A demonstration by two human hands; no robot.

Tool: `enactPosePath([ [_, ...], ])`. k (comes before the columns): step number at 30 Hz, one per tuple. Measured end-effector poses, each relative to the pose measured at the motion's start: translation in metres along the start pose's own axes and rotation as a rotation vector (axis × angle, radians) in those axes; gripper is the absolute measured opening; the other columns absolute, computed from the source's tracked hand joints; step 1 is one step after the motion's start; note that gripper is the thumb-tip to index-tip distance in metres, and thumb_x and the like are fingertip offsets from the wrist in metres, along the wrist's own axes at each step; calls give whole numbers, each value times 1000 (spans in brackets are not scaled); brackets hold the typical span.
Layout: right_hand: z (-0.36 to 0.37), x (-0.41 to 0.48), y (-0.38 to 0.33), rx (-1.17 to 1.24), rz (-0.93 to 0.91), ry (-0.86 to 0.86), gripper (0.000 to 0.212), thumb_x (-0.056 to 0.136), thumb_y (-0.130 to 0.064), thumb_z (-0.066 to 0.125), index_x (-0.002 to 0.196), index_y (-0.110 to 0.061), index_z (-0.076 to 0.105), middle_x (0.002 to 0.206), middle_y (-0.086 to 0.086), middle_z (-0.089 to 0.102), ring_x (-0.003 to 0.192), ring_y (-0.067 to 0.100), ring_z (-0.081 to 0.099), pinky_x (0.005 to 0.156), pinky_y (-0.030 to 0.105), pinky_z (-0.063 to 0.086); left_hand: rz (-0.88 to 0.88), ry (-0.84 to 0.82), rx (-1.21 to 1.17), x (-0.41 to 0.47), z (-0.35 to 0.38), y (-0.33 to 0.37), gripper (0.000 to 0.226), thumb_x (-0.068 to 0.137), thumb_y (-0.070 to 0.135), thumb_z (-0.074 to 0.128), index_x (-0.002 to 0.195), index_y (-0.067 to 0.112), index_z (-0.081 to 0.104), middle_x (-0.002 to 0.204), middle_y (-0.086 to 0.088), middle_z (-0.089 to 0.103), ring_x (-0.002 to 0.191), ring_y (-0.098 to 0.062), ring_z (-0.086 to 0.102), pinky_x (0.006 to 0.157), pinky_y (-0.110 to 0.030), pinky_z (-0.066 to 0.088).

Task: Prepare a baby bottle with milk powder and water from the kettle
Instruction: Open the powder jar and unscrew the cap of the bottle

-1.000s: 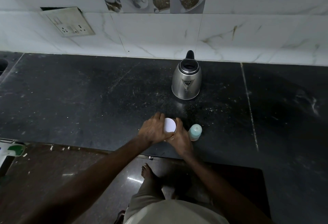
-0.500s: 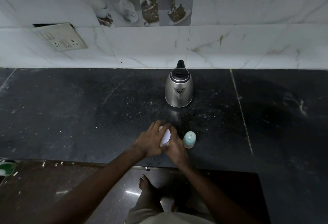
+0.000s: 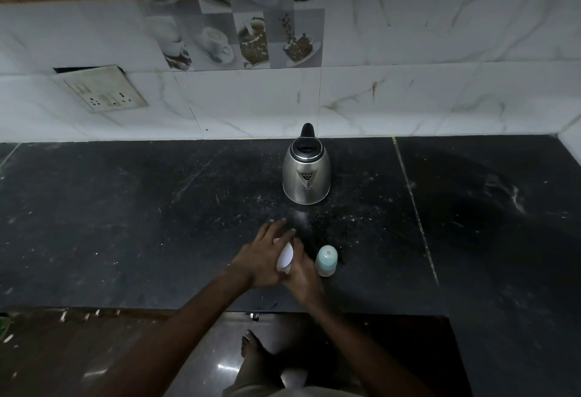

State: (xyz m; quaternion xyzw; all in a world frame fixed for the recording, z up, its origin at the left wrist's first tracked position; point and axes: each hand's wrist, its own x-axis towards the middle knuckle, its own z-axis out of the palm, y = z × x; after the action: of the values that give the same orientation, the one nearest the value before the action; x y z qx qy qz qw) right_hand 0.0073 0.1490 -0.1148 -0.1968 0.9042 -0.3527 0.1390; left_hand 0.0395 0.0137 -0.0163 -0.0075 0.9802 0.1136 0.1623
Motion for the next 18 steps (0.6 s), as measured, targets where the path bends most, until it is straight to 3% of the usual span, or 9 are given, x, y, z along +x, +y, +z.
enactPosePath([
  [2, -2, -1, -2, -34, -3, -32, 82, 90, -29, 76, 154, -6, 31, 141, 15, 60, 124, 28, 65, 102, 38, 53, 89, -74, -18, 0, 2, -5, 93, 91, 49, 65, 166, 35, 12, 176, 5, -3, 163, -25, -2, 106, -53, 51],
  [6, -4, -4, -7, -6, 6, -29, 98, 71, -26, 91, 150, -4, 38, 129, 12, 67, 113, 24, 70, 94, 31, 55, 12, -37, 25, 0, -8, 3, 92, 88, 43, 71, 165, 25, 22, 166, -1, 34, 149, -27, 38, 107, -45, 49],
  [9, -2, -3, -6, -6, 37, 8, 90, 75, -31, 87, 148, -6, 41, 122, 9, 71, 105, 24, 73, 86, 33, 57, -96, -14, 17, 3, -12, 9, 96, 81, 50, 73, 162, 19, 30, 157, -8, 47, 141, -31, 48, 106, -44, 50],
  [13, -9, -1, -11, 24, 93, -92, 99, 74, -35, 87, 154, -6, 36, 132, 5, 65, 119, 22, 66, 94, 28, 48, -239, 298, -137, -4, -10, 12, 80, 76, 73, 52, 132, 16, 62, 121, -11, 68, 109, -34, 69, 86, -40, 56],
  [15, -9, -1, -11, -11, 85, -80, 96, 71, -39, 89, 149, -12, 39, 128, -1, 64, 115, 18, 68, 89, 24, 48, -266, 396, -256, -7, -10, 3, 84, 79, 75, 51, 138, 17, 61, 125, -14, 67, 108, -36, 69, 87, -42, 57],
  [18, -8, -2, -10, 38, 120, -100, 108, 68, -34, 93, 154, -16, 31, 138, -3, 62, 123, 18, 64, 93, 25, 47, -322, 461, -579, -10, -1, -17, 82, 83, 53, 77, 153, 24, 48, 140, -11, 52, 120, -26, 57, 101, -42, 51],
])
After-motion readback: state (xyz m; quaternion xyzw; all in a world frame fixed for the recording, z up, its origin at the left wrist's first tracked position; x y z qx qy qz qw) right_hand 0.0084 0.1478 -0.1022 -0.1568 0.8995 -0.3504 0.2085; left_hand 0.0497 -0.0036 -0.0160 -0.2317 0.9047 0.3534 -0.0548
